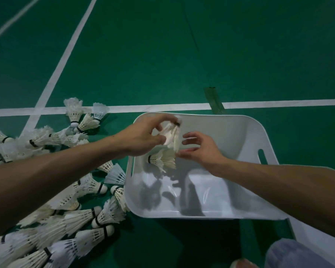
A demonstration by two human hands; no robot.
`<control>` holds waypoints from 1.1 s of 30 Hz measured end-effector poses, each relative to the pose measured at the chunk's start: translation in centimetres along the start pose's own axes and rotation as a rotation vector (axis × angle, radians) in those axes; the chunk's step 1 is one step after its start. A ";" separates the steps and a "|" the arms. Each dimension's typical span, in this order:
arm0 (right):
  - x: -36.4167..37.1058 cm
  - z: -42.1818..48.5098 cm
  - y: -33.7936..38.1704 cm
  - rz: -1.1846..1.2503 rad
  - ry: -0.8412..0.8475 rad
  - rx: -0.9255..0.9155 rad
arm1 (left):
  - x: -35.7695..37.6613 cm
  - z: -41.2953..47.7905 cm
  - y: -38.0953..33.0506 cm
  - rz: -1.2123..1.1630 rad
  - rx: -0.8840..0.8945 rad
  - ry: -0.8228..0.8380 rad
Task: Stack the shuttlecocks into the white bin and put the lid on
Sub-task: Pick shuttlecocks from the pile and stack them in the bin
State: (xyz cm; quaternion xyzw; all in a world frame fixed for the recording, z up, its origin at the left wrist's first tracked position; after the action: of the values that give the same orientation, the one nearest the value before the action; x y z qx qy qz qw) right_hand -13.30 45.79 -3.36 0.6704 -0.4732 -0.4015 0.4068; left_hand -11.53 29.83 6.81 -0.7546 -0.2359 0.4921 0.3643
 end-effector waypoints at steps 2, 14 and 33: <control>-0.5 -1.2 0.7 0.077 0.060 -0.007 | 1.1 0.1 0.9 -0.078 -0.094 0.000; -2.5 -1.6 0.3 0.135 -0.061 -0.004 | 5.1 2.7 3.2 -0.414 -0.333 -0.106; -2.7 0.9 -0.6 -0.915 0.086 -0.116 | 5.5 4.3 4.7 0.367 -0.208 0.011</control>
State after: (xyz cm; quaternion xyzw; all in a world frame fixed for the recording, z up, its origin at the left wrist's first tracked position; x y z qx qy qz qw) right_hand -14.54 48.42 -3.84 0.8026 -0.0883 -0.5372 0.2440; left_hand -13.26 32.13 -1.09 -0.8210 -0.1421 0.5192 0.1902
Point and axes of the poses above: each hand's wrist, its own z-axis towards the middle knuckle, its own x-axis out of the palm, y = z × x, the point moved 8 cm from there along z, towards the middle knuckle
